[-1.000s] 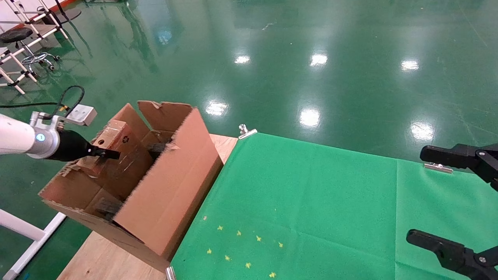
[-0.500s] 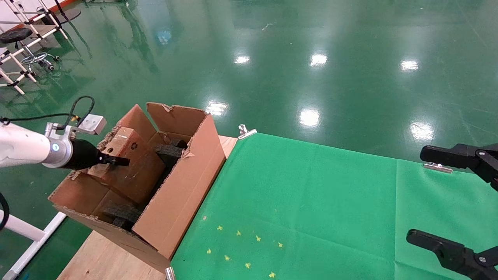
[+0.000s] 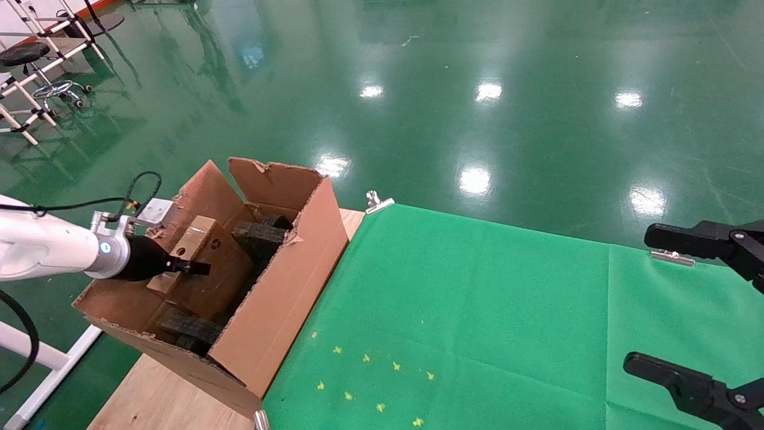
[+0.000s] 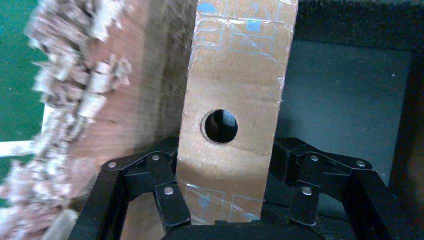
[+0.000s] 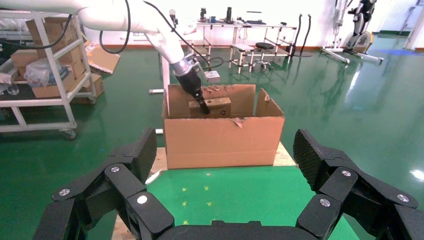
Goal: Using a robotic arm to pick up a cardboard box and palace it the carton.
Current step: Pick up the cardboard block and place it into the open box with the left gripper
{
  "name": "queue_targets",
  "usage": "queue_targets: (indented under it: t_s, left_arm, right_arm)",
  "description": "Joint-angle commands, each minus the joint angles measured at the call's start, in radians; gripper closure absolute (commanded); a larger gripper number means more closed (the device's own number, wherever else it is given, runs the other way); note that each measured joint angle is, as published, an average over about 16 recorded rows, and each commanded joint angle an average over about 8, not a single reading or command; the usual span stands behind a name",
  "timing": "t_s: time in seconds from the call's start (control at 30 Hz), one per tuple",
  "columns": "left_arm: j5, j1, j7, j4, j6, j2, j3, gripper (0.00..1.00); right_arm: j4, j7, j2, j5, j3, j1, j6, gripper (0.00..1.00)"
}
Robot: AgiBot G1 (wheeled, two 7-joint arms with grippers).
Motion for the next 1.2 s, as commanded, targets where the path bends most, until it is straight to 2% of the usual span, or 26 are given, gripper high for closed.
queue_targets:
  t_s: [0.03,0.7,0.73,0.97,1.0,1.2]
  left_arm:
    - [-0.001,0.011,-0.003,-0.001,-0.006,0.005,-0.001,1.0]
    - [-0.008,0.097,-0.047,-0.002,-0.071,0.058,-0.006,1.0]
    - [-0.008,0.1,-0.048,-0.002,-0.072,0.059,-0.006,0.94]
    - [-0.01,0.111,-0.06,-0.002,-0.085,0.065,-0.007,0.08]
    - [-0.011,0.112,-0.06,-0.002,-0.086,0.065,-0.007,0.01]
    - [-0.01,0.109,-0.059,-0.001,-0.083,0.064,-0.007,0.0]
  right_arm:
    - [0.0,0.0,0.0,0.0,0.0,0.0,0.0,0.0]
    - [0.0,0.0,0.0,0.0,0.0,0.0,0.0,0.0]
    - [0.0,0.0,0.0,0.0,0.0,0.0,0.0,0.0]
    - [0.0,0.0,0.0,0.0,0.0,0.0,0.0,0.0]
    - [0.0,0.0,0.0,0.0,0.0,0.0,0.0,0.0]
    - [0.0,0.0,0.0,0.0,0.0,0.0,0.0,0.0]
